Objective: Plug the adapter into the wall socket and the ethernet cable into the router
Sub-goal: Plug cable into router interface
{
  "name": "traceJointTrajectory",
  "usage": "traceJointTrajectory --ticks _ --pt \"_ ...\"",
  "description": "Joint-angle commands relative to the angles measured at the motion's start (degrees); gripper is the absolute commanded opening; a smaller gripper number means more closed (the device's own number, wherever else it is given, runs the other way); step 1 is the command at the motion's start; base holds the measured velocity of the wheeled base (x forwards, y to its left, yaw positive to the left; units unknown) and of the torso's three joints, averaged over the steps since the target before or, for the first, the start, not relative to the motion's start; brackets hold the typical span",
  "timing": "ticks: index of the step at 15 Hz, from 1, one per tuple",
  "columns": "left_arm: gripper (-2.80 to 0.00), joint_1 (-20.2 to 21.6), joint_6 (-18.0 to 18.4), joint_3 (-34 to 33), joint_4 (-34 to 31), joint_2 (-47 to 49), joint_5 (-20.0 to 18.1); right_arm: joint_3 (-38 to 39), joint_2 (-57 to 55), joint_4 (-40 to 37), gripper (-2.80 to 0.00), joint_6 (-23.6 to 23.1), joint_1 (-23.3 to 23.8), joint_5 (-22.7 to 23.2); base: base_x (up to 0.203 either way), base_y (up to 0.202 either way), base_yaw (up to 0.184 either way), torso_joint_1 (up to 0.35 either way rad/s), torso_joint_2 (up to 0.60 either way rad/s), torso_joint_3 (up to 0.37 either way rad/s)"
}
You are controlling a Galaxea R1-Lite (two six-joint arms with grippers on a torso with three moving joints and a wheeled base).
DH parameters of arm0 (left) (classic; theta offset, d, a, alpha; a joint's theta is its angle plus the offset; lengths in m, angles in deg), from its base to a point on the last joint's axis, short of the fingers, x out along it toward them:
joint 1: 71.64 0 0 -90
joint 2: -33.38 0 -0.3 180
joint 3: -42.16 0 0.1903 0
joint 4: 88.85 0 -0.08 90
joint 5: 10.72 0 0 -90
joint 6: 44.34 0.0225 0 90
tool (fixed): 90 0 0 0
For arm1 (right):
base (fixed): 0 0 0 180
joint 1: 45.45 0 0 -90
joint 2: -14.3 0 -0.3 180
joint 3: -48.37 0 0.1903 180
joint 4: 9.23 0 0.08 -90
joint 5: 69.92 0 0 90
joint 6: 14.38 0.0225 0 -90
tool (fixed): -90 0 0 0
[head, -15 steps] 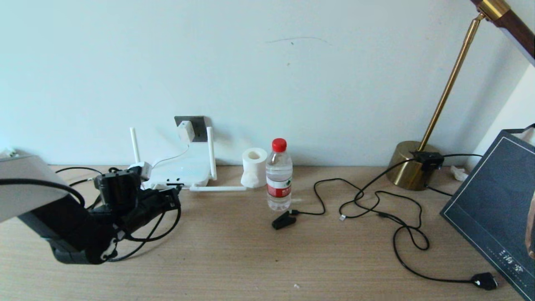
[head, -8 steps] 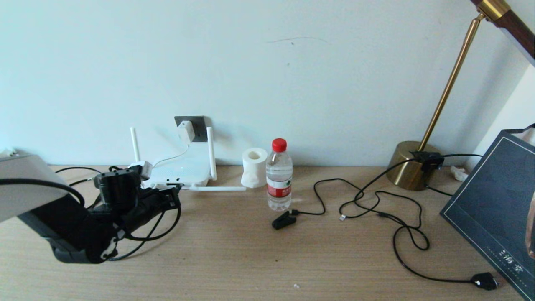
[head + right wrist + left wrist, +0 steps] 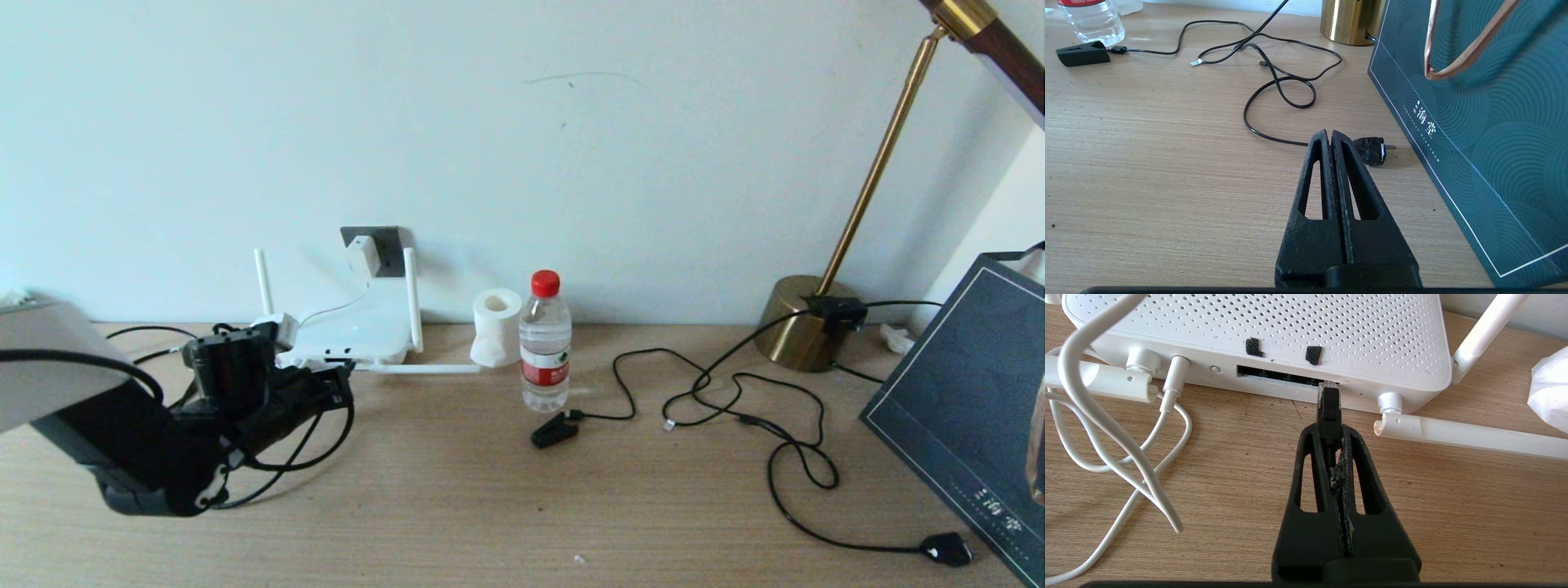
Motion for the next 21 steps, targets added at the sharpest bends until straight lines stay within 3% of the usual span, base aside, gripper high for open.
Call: traceJointTrajectory --ticks 1,21 --pt "-2.8 -0.03 -0.06 0.01 0.32 -0.17 0.04 0.0 -0.06 0.01 -2.8 -0.06 -0.02 0.11 0.0 0.0 0.0 0.0 0.0 0.0" --pt "-2.8 0.67 2.05 0.54 0.24 0.63 0.04 0.0 0.02 0.01 -2.8 -0.06 -0.02 0.06 0.0 0.0 0.0 0.0 0.0 0.0"
